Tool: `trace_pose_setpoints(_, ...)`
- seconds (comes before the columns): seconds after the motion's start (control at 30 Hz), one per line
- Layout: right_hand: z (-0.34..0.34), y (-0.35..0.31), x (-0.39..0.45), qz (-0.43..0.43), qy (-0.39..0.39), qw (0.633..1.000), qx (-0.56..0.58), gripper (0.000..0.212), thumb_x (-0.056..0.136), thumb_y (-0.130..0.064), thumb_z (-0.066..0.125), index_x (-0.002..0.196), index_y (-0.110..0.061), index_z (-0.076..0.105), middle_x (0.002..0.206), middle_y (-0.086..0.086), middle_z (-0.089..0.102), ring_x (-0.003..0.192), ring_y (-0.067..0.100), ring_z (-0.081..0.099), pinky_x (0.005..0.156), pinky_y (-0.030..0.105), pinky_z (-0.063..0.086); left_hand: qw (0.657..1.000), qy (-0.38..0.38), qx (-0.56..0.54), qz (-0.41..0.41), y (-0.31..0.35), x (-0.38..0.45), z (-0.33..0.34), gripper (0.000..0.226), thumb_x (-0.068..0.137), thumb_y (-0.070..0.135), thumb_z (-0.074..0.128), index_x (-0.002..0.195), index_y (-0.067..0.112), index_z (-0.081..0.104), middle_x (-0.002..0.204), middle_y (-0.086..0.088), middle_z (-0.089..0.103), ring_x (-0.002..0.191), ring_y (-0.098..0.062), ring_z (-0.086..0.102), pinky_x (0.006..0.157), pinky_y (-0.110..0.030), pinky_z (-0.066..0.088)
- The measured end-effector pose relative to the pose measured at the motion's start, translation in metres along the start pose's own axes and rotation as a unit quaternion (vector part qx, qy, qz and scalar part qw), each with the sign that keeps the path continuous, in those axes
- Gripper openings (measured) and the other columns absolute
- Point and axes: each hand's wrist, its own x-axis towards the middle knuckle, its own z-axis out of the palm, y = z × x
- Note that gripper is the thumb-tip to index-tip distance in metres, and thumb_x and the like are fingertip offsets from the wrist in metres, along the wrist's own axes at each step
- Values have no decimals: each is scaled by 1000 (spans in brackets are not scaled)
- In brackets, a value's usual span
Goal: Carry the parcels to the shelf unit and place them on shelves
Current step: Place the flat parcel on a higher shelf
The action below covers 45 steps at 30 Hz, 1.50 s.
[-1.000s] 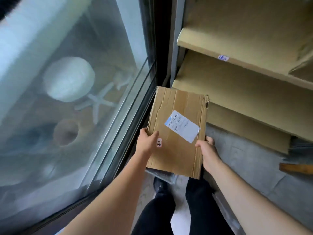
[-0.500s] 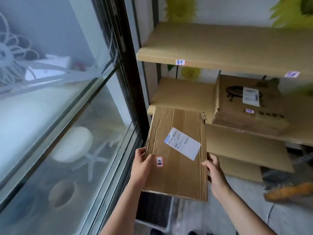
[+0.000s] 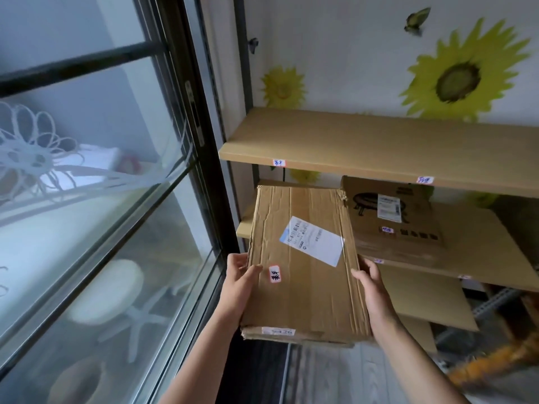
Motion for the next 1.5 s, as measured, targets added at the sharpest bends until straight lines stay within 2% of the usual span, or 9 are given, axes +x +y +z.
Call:
trace_pose_setpoints(0.07, -1, -3, -3, -10, -4, 1000, 4, 27, 95, -22, 54, 120, -31, 52, 109, -8, 65, 98, 11, 60, 87, 34, 46, 1000, -17, -13, -4, 1, -1, 3, 24, 98, 14, 58, 120, 13, 48, 108, -6, 67, 87, -18, 67, 66, -28, 54)
trace_pose_setpoints(0.17, 0, -8, -5, -24, 0, 1000, 3, 26, 95, -21, 55, 120, -29, 51, 105, -12, 63, 92, 2, 58, 72, 24, 43, 999, -29, -41, -9, 6, -3, 5, 26, 99, 18, 56, 122, 12, 45, 112, -10, 68, 93, -23, 67, 81, -44, 55)
trace_pose_setpoints(0.33, 1, -12, -5, -39, 8, 999, 8, 26, 96, -17, 53, 120, -24, 50, 115, 0, 62, 94, 6, 58, 73, 21, 41, 996, -25, -85, 2, 8, 0, 0, 28, 88, 36, 60, 111, 22, 51, 111, -9, 62, 98, -21, 62, 98, -49, 49)
trace_pose_setpoints(0.5, 0, -21, -6, -78, -2, 997, -16, 38, 91, -30, 55, 128, -31, 51, 129, -5, 61, 119, 16, 56, 97, 33, 41, 991, -57, -118, -6, 12, 4, -9, 65, 77, 58, 68, 137, 39, 52, 143, -5, 57, 127, -24, 58, 110, -57, 43)
trace_pose_setpoints(0.63, 0, -31, -9, -111, -37, 993, -16, 48, 97, -27, 47, 145, -31, 44, 145, -12, 51, 136, 8, 42, 115, 33, 29, 991, -77, -103, -22, 11, 9, -17, 75, 66, 78, 70, 136, 58, 53, 151, 3, 48, 141, -26, 47, 115, -59, 35)
trace_pose_setpoints(0.73, -1, -42, -11, -126, -55, 990, -4, 39, 102, -24, 40, 137, -38, 49, 135, -19, 56, 135, 6, 44, 115, 34, 29, 990, -84, -111, -8, 19, 3, -16, 73, 65, 79, 69, 134, 60, 54, 152, 2, 48, 142, -27, 46, 115, -59, 35)
trace_pose_setpoints(0.93, -8, -72, -20, -153, -60, 986, 19, 33, 103, -25, 39, 125, -43, 54, 112, -38, 63, 109, -21, 54, 99, 19, 38, 985, -96, -134, 40, 42, -24, -11, 68, 70, 71, 70, 135, 55, 55, 154, 1, 48, 140, -30, 49, 114, -60, 38)
trace_pose_setpoints(1.13, -23, -85, -29, -189, -61, 980, 18, 39, 101, -33, 40, 137, -40, 51, 139, -20, 56, 132, -1, 46, 110, 30, 32, 981, -115, -150, 51, 63, -45, -5, 51, 84, 58, 57, 134, 50, 59, 149, -2, 56, 134, -32, 55, 109, -61, 43)
trace_pose_setpoints(1.5, -33, -97, -44, -204, -54, 977, 42, 38, 103, -18, 36, 135, -30, 51, 118, -27, 62, 103, -19, 59, 82, 8, 45, 975, -132, -155, 87, 69, -56, 1, 60, 81, 58, 60, 139, 50, 54, 156, 1, 47, 138, -29, 51, 112, -60, 41)
